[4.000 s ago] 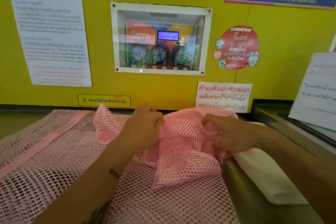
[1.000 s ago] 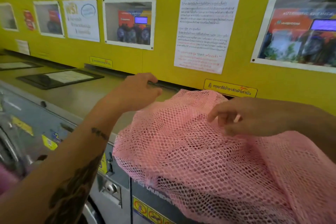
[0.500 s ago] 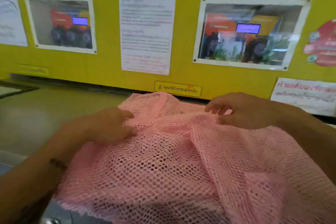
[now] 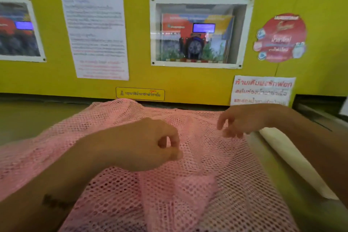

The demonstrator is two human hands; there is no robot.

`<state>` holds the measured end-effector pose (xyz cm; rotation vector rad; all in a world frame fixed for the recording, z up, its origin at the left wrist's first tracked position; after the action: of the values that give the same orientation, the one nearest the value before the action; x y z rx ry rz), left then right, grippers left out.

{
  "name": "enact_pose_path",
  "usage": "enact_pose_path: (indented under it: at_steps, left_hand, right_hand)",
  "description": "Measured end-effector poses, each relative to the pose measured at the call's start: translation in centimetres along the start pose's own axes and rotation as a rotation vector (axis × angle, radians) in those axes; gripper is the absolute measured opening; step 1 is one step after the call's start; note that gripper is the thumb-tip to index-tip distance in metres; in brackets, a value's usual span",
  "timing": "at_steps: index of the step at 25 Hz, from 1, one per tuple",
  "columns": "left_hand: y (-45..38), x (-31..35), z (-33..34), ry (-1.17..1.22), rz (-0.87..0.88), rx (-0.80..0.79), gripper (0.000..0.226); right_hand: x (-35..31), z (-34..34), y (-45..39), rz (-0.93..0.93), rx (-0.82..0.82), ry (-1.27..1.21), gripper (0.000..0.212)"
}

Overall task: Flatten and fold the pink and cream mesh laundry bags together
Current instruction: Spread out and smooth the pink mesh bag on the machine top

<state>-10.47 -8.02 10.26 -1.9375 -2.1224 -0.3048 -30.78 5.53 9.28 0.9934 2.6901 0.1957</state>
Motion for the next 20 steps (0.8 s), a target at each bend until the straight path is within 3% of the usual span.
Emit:
enact_pose_path:
  at_steps: [3,8,12,15,17,20]
  left_hand:
    - [-1.6,1.9,2.7,-0.044,-0.053,-0.087,0.036]
    - [-3.0,3.6,5.2,0.038,-0.034,-0.074,0.019]
    - [-3.6,4.7,4.3,0.105,-0.011,0.052,0.021]
    - [-3.8,6.4,3.3,0.182,0.018,0.183,0.010]
    - [-3.7,7.1,4.0,0.192,-0.002,0.093,0.034]
    - [-3.5,7.2,7.1,0.021,0.009,-0.138,0.066]
  right_hand:
    - [0.9,2.2,-0.5,-0.012,-0.068,0.102,0.024]
    - [0.8,0.8,-1.0,-0.151,0.014,0.197,0.016]
    - [1.8,-2.3,-2.8,-0.150,0.131,0.238,0.014]
    - [3.7,-5.1,-4.9,-0.073,0.367,0.318,0.017]
    - [5.0,-6.4,-5.5,0.023,0.460,0.393,0.008]
    - [6.2,-5.6,-6.1,0.102,0.341,0.341,0.012]
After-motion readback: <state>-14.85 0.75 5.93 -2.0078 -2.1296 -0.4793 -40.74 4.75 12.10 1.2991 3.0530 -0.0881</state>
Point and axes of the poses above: each hand's wrist, its own y-axis away from the middle knuckle, its own z-axis out of the palm, x = y × z, the point moved 6 cm from there along -y, towards the middle knuckle, and after that the axes turned 3 degrees about x, right-handed, at the moved point
